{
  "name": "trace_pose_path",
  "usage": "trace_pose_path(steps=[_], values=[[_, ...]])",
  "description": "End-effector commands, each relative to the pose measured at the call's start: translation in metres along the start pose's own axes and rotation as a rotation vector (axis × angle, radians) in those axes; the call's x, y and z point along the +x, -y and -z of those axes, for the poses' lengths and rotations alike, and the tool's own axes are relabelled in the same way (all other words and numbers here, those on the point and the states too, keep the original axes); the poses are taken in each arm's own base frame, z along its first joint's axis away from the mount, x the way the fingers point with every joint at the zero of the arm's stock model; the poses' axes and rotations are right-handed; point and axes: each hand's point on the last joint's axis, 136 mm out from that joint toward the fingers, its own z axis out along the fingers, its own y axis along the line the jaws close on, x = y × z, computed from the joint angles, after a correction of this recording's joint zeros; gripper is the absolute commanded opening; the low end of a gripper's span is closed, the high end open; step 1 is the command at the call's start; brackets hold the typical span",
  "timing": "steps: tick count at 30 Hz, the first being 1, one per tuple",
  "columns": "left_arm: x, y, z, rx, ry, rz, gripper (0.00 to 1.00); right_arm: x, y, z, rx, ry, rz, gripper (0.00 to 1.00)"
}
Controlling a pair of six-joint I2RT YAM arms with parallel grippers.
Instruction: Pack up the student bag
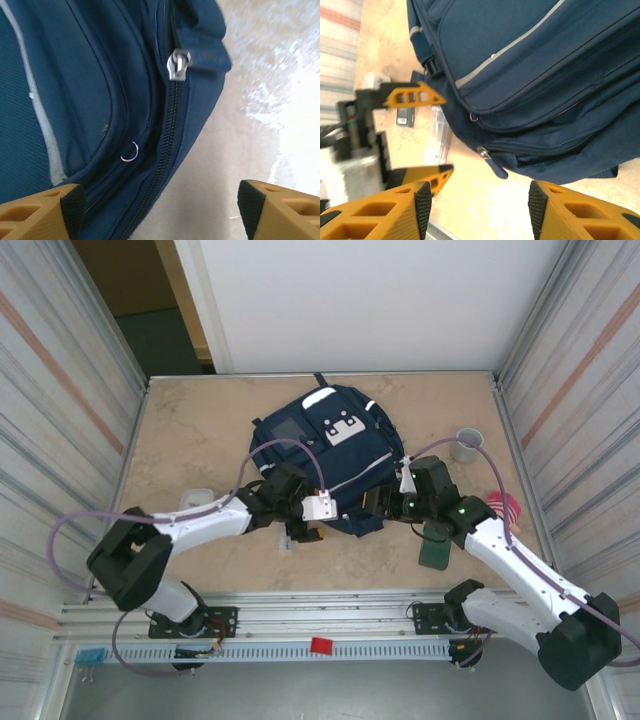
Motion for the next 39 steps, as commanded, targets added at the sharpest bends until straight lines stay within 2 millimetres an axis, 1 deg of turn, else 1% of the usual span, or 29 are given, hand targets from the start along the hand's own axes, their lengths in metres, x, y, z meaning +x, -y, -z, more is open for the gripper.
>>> trace_pose_path(steps=[1,3,5,6,7,8,9,11,13,15,22,25,28,31,34,37,39], values=[[-0.007,-0.021,-0.009,-0.058,0.005,-0.079,0.74,0.01,-0.002,-0.002,0.011,-0.038,0.069,0.54],[-0.008,-0.018,-0.015,-0.039,0.021,-0.055,0.53,0.014,-0.002,-0.003,0.019,-0.046,0.085,0.54],[-0.016,-0.009,-0.013,0.008,0.068,-0.026,0.38,0.016,0.008,-0.002,0.076,-0.036,0.091,0.51],[-0.021,-0.001,-0.011,0.048,0.1,-0.007,0.26,0.016,0.014,-0.002,0.121,-0.025,0.105,0.5],[-0.024,0.004,-0.009,0.077,0.122,0.014,0.16,0.018,0.018,-0.001,0.144,-0.023,0.121,0.49],[-0.029,0.008,-0.008,0.1,0.146,0.045,0.07,0.02,0.02,-0.002,0.158,-0.025,0.146,0.49],[-0.031,0.011,-0.006,0.114,0.168,0.073,0.01,0.021,0.018,-0.004,0.154,-0.03,0.165,0.49],[-0.034,0.018,-0.005,0.137,0.204,0.104,0.0,0.025,0.011,-0.009,0.111,-0.043,0.195,0.49],[-0.034,0.02,-0.005,0.138,0.229,0.122,0.0,0.027,-0.001,-0.014,0.038,-0.053,0.201,0.49],[-0.034,0.024,-0.005,0.148,0.24,0.127,0.0,0.032,-0.003,-0.026,0.021,-0.084,0.197,0.48],[-0.042,0.024,-0.002,0.168,0.264,0.13,0.0,0.037,-0.005,-0.047,0.03,-0.116,0.195,0.46],[-0.046,0.024,-0.001,0.178,0.281,0.135,0.0,0.038,-0.003,-0.055,0.049,-0.122,0.196,0.44],[-0.049,0.025,0.001,0.182,0.3,0.136,0.0,0.039,0.006,-0.06,0.099,-0.118,0.199,0.43],[-0.053,0.025,0.004,0.184,0.319,0.134,0.0,0.035,0.016,-0.064,0.154,-0.091,0.198,0.41],[-0.057,0.024,0.007,0.178,0.337,0.13,0.0,0.03,0.018,-0.067,0.175,-0.073,0.198,0.38],[-0.058,0.022,0.01,0.166,0.342,0.124,0.0,0.029,0.019,-0.069,0.192,-0.064,0.206,0.29],[-0.058,0.02,0.011,0.156,0.341,0.122,0.0,0.029,0.022,-0.067,0.226,-0.055,0.213,0.23]])
